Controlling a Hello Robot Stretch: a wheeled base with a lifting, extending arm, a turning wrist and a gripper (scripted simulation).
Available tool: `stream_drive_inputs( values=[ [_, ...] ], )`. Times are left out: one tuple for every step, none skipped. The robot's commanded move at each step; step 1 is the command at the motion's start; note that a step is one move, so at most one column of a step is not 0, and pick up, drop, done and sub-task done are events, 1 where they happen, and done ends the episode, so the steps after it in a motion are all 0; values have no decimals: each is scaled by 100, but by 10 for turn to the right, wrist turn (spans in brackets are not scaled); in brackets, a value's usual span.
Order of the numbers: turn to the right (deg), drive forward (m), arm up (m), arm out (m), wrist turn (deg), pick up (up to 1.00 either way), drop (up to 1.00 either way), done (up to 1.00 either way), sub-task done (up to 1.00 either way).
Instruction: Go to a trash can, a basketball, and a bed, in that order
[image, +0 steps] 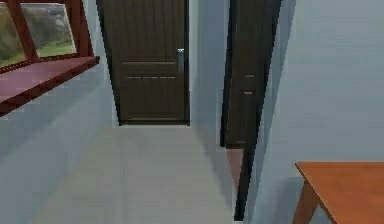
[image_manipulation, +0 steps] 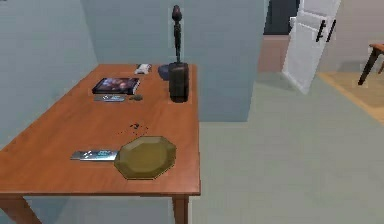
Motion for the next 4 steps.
stream_drive_inputs(
  values=[
    [0, 100, 0, 0, 0, 0, 0, 0, 0],
    [0, 20, 0, 0, 0, 0, 0, 0, 0],
    [450, 0, 0, 0, 0, 0, 0, 0, 0],
    [60, 0, 0, 0, 0, 0, 0, 0, 0]
  ],
)
